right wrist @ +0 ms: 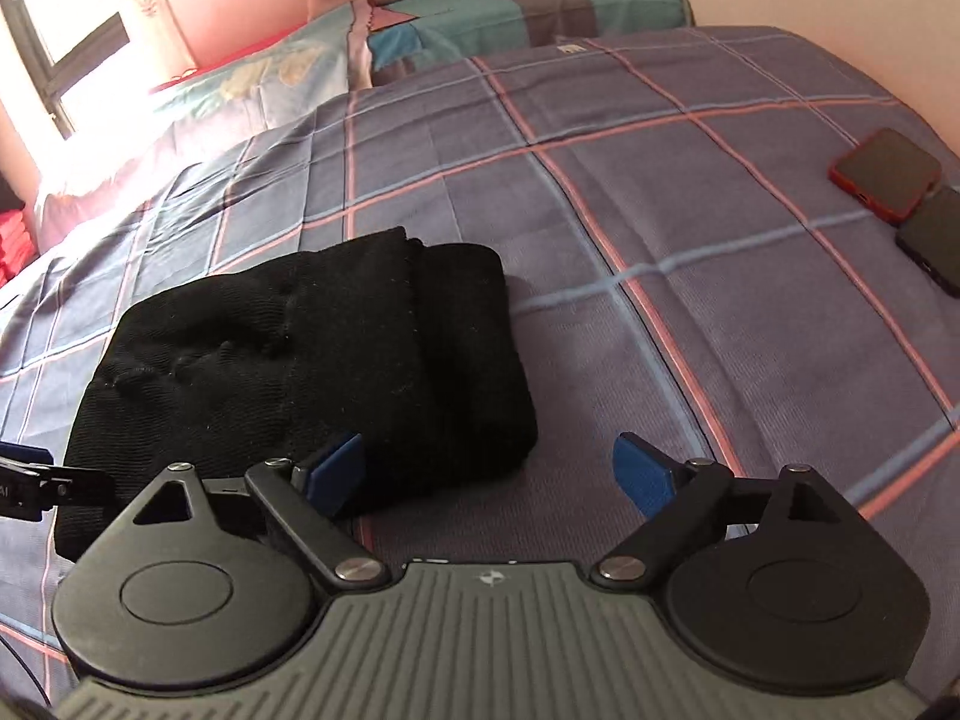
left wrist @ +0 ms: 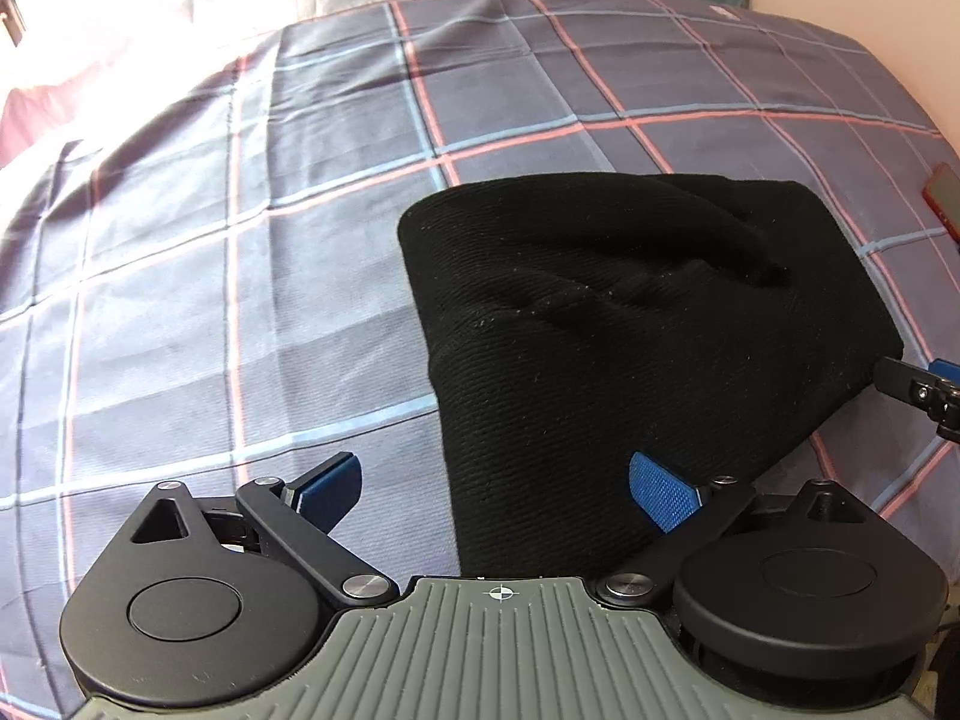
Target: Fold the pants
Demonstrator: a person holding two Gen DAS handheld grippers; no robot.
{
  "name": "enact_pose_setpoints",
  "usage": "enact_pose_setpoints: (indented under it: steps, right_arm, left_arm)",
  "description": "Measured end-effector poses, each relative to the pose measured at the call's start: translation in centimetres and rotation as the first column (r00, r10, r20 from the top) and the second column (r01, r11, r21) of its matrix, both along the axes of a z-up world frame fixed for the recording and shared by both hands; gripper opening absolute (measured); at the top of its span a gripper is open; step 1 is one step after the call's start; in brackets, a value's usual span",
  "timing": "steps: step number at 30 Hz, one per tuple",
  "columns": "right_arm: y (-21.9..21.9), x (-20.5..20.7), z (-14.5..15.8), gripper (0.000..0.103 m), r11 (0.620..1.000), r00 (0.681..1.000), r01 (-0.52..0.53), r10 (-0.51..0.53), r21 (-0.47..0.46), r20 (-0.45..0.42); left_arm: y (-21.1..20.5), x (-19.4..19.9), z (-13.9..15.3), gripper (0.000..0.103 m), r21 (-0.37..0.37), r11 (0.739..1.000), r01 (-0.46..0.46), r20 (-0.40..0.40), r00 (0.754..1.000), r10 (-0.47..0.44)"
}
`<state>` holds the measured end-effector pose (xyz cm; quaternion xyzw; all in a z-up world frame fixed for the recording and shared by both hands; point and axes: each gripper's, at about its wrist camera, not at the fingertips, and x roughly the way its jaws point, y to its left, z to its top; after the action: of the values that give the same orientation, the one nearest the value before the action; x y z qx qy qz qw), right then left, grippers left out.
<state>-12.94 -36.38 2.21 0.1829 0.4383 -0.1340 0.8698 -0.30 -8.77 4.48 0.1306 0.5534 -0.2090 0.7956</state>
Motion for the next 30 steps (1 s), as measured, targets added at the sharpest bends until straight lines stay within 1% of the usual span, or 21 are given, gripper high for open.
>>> enact_pose_setpoints:
  steps: [3,7,9,14,24,30]
  right_arm:
    - [0.4,-0.7,-0.6,0.091,1.000,0.998,0.022,-0.023,-0.020,-0.054]
    - [0.6,-1.7,-0.9,0.091,0.999,0.996,0.051,-0.050,0.013,-0.078]
    - [1.0,-2.0,-0.8,0.091,0.999,0.995,0.052,-0.051,0.011,-0.080]
    - [2.2,-2.3,-0.2,0.091,1.000,0.997,0.012,-0.010,0.015,-0.072]
    - [4.5,-2.3,0.2,0.091,0.999,0.996,-0.048,0.050,0.023,-0.072]
    - [5.2,-2.3,0.1,0.091,0.998,0.995,-0.064,0.066,0.027,-0.075]
  left_arm:
    - [0.7,-0.9,0.5,0.103,0.021,1.000,-0.012,0.024,1.000,0.011]
    - [1.5,-1.6,0.8,0.103,0.037,0.998,-0.044,0.034,0.999,0.043]
    - [1.7,-1.8,0.9,0.103,0.042,0.997,-0.057,0.030,0.998,0.056]
    - [1.7,-2.5,0.7,0.103,0.059,0.996,-0.067,0.031,0.997,0.066]
    - [1.2,-3.8,-0.1,0.103,0.078,0.995,-0.055,0.006,0.998,0.054]
    - [0.8,-4.5,-0.9,0.103,0.099,0.995,-0.033,-0.010,0.999,0.034]
